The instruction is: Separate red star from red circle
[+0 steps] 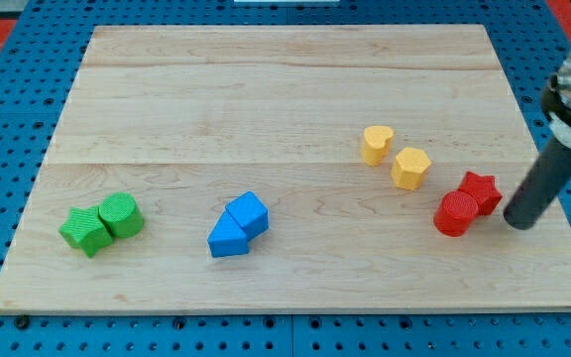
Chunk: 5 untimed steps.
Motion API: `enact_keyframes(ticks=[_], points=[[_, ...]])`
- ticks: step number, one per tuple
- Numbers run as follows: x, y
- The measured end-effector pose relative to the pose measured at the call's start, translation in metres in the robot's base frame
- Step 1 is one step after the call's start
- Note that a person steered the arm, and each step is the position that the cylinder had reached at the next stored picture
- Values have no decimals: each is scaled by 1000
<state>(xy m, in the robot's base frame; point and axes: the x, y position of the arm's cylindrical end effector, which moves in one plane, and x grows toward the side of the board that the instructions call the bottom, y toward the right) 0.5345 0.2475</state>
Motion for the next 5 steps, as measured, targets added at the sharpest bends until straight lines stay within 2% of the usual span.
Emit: enact_keyframes(ticks=[1,4,5], points=[[1,-25],[-76,-73],[-83,-29]])
